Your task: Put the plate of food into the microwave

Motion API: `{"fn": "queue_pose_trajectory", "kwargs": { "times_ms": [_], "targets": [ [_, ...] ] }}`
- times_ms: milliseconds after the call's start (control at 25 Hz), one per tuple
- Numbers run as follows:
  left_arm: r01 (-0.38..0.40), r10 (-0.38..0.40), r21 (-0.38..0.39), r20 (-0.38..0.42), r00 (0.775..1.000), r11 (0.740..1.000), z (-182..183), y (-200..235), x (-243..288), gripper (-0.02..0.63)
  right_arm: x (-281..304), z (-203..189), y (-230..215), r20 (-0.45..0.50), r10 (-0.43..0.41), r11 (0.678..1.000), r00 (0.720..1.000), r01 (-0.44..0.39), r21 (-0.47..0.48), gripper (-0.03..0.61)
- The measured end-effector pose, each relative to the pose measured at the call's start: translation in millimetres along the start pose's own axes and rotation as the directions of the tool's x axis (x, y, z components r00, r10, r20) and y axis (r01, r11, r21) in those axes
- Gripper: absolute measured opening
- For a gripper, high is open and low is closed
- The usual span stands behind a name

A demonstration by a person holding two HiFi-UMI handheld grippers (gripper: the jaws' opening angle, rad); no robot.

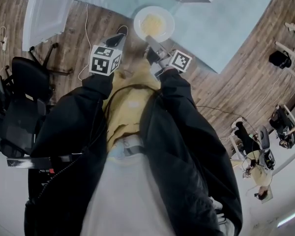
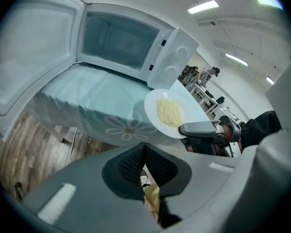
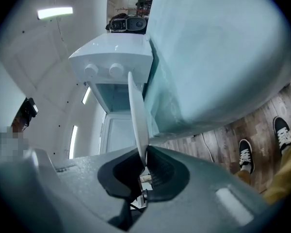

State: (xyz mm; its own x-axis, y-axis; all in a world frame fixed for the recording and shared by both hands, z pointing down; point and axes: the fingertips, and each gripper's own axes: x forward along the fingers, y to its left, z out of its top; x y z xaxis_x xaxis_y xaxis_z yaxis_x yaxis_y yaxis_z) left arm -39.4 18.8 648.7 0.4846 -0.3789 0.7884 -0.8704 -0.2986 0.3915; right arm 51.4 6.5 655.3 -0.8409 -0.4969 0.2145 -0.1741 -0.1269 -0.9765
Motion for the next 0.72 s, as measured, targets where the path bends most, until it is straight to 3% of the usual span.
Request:
{"fn": "queue_pose_trajectory", "kwargs": {
  "times_ms": [440, 720],
  "targets": [
    [-0.020, 0.024, -0.054, 0.060, 0.998, 0.998, 31.4, 46.6, -10.6, -0.003, 68.3, 0.4, 29.9, -0.052, 0.052, 0.998, 0.997, -0.053, -0.024, 0.012],
    [-0.023, 0.027, -0.035, 0.099, 0.995, 0.999, 71.7, 75.0, -10.5, -0.003, 118.4, 25.4, 52.3, -0.009, 0.108, 0.994, 0.994, -0.108, -0.005, 0.014]
  ]
}}
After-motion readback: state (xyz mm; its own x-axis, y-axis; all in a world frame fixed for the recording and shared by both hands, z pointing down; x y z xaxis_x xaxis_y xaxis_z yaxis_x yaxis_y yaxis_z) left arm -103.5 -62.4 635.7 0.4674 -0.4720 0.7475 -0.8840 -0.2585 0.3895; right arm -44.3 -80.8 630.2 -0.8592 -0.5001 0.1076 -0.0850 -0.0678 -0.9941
